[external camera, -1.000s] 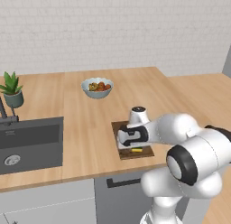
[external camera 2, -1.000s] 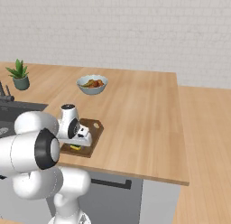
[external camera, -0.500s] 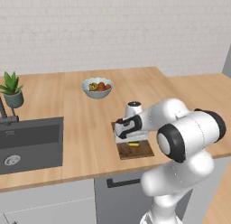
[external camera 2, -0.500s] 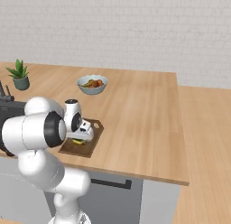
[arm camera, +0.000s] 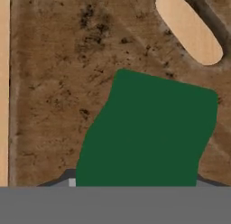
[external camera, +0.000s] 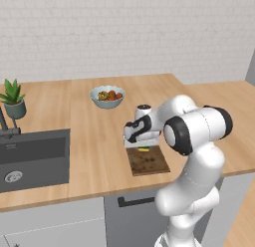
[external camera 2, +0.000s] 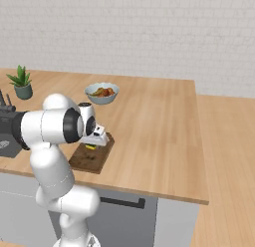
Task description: Pick up the sponge from the counter and clean the cutting board by briefly scrubbing or pressing down on the cutting board. Once finished, release the sponge.
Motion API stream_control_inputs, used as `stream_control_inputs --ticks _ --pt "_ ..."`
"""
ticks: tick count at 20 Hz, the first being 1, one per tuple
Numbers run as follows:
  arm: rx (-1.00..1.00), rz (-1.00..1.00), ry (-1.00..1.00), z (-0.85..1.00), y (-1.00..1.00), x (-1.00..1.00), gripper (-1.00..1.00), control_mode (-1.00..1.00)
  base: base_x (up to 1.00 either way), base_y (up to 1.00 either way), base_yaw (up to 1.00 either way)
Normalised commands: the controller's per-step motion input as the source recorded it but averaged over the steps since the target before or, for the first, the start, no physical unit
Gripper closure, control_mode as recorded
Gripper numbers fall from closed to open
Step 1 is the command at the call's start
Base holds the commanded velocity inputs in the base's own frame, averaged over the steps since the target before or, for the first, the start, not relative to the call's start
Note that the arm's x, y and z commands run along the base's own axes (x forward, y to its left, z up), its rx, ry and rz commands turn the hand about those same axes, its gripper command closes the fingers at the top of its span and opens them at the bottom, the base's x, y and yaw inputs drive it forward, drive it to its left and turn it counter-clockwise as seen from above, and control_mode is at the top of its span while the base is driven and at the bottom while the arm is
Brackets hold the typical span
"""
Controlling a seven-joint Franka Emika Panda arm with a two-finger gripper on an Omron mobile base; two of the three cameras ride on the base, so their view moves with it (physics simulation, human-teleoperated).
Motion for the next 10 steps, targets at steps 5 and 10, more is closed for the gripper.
stream_control_inputs --ticks 5,10 --pt "0.00 -0.04 0.00 0.01 -0.19 0.17 1.00 -1.00 0.00 0.00 0.00" --pt "0.00 -0.08 0.06 0.20 -0.49 0.00 1.00 -1.00 0.00 0.00 0.00"
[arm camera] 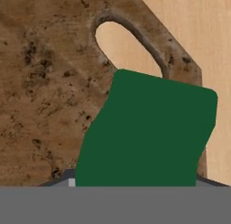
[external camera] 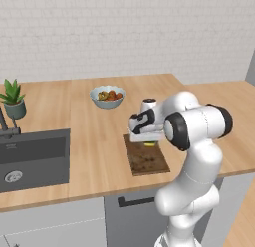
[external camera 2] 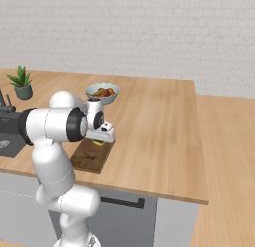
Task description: Pick up the sponge from the counter and clean the cutting board by briefly scrubbing or pressing down on the cutting board. Once finished, release the sponge.
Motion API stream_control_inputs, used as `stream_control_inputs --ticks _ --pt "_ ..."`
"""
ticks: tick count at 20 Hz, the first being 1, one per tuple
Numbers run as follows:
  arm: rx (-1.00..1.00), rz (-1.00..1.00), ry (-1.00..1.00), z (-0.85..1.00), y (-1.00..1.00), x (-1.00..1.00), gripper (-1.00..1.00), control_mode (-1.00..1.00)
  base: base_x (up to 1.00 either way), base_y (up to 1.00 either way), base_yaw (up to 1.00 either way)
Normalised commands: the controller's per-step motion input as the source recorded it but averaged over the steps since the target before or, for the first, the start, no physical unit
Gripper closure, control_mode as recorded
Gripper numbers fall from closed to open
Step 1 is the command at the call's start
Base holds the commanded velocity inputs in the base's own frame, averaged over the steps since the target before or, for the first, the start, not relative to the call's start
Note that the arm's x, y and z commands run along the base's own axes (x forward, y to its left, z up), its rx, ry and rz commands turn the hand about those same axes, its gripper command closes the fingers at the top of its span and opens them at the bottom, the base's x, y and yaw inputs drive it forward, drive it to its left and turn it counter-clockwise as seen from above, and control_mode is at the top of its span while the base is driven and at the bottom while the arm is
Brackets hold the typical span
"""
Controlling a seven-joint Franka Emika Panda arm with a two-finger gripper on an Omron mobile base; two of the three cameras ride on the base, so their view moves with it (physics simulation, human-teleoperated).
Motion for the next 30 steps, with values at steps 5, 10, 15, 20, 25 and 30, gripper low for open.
stream_control_inputs --ticks 5,10,15,20,25,30 --pt "0.00 -0.06 0.06 0.23 -0.62 0.00 1.00 -1.00 0.00 0.00 0.00" --pt "0.00 -0.02 0.04 0.03 -0.77 0.00 1.00 -1.00 0.00 0.00 0.00" --pt "0.00 -0.01 0.00 0.00 -0.79 0.00 1.00 -1.00 0.00 0.00 0.00" --pt "-0.02 0.00 0.00 -0.12 -0.49 0.00 1.00 -1.00 0.00 0.00 0.00" --pt "-0.04 0.00 0.00 -0.26 -0.12 0.00 1.00 -1.00 0.00 0.00 0.00" --pt "-0.03 0.00 0.00 -0.18 -0.07 0.00 1.00 -1.00 0.00 0.00 0.00"
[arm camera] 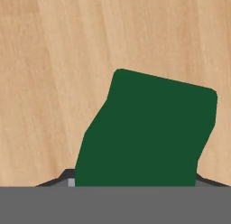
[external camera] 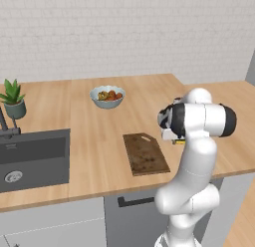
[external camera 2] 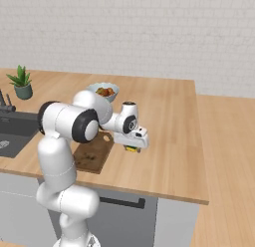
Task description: Pick up the sponge from the counter and clean the cutting board by briefly scrubbing or pressing down on the cutting board. Once finished, release the sponge.
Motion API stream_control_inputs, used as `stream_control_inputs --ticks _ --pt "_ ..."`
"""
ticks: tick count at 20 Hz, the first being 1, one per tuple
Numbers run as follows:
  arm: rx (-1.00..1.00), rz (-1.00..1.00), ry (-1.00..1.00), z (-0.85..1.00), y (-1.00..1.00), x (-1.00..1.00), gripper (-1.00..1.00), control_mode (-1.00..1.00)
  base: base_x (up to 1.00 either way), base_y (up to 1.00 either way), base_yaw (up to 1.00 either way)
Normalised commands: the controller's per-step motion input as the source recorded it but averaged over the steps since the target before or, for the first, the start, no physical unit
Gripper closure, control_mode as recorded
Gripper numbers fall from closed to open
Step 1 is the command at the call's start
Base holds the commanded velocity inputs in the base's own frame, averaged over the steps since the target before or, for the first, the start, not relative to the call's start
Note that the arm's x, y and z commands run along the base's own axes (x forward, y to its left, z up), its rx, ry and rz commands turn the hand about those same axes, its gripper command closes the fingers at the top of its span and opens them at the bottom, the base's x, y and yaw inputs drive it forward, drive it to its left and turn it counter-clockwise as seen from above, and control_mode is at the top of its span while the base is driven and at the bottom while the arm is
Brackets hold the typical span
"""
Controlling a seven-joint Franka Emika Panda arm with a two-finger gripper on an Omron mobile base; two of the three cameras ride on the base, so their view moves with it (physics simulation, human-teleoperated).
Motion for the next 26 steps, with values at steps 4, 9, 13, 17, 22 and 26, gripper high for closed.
stream_control_inputs --ticks 4,9,13,17,22,26 --pt "0.00 0.00 -0.01 -0.02 -0.19 0.00 -1.00 -1.00 0.00 0.00 0.00" --pt "0.00 0.00 -0.03 0.00 -0.25 0.00 -1.00 -1.00 0.00 0.00 0.00" --pt "0.00 0.00 -0.06 0.00 -0.18 -0.10 -1.00 -1.00 0.00 0.00 0.00" --pt "0.00 0.00 -0.03 0.41 -0.04 -0.35 -1.00 -1.00 0.00 0.00 0.00" --pt "0.00 0.00 -0.01 0.86 0.03 -0.34 -1.00 -1.00 0.00 0.00 0.00" --pt "0.00 0.00 0.00 0.62 0.06 -0.43 -1.00 -1.00 0.00 0.00 0.00"
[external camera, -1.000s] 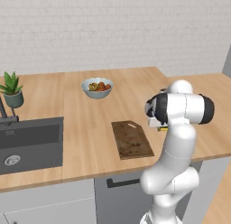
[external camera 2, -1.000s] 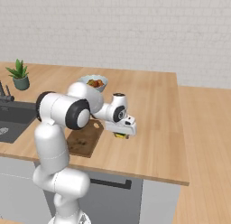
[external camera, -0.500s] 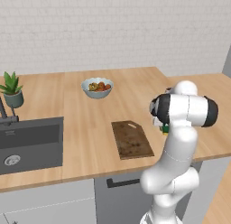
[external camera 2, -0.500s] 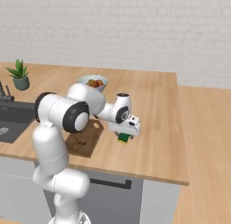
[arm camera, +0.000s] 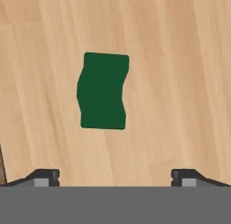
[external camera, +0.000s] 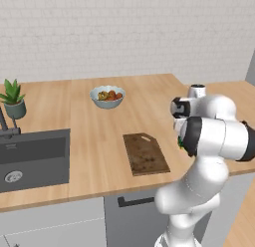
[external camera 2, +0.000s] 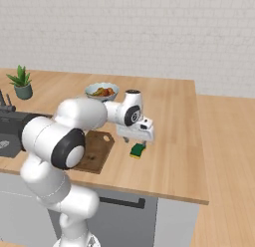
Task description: Pick up the sponge from the counter and clean the cutting board by briefly scrubbing or pressing down on the cutting board. Once finished, release the sponge.
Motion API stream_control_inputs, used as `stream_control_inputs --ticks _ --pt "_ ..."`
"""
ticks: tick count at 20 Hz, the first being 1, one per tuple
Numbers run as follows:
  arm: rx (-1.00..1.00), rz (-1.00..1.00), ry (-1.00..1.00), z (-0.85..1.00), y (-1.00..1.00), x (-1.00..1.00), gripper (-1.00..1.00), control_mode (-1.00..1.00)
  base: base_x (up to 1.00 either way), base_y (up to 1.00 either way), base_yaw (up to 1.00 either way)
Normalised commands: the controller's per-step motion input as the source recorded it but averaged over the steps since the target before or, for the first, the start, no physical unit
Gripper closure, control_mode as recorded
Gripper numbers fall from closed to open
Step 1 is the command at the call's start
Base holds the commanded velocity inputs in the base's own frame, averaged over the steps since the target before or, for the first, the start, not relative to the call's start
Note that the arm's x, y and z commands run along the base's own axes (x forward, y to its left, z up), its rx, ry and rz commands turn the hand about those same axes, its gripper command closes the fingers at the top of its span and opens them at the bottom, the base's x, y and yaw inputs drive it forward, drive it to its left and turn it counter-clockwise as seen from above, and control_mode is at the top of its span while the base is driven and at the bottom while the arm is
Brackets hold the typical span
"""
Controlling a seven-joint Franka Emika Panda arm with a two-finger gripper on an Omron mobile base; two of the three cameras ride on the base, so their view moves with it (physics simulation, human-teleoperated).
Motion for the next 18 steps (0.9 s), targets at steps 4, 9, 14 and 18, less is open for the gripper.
stream_control_inputs --ticks 4,9,14,18 --pt "0.00 0.03 -0.13 0.57 0.00 -0.69 -1.00 -1.00 0.00 0.00 0.00" --pt "0.00 0.04 -0.26 0.49 -0.15 -0.86 -1.00 -1.00 0.00 0.00 0.00" --pt "0.02 0.01 -0.23 0.30 -0.37 -0.75 -1.00 -1.00 0.00 0.00 0.00" --pt "0.07 0.00 -0.23 0.12 -0.48 -0.49 -1.00 -1.00 0.00 0.00 0.00"
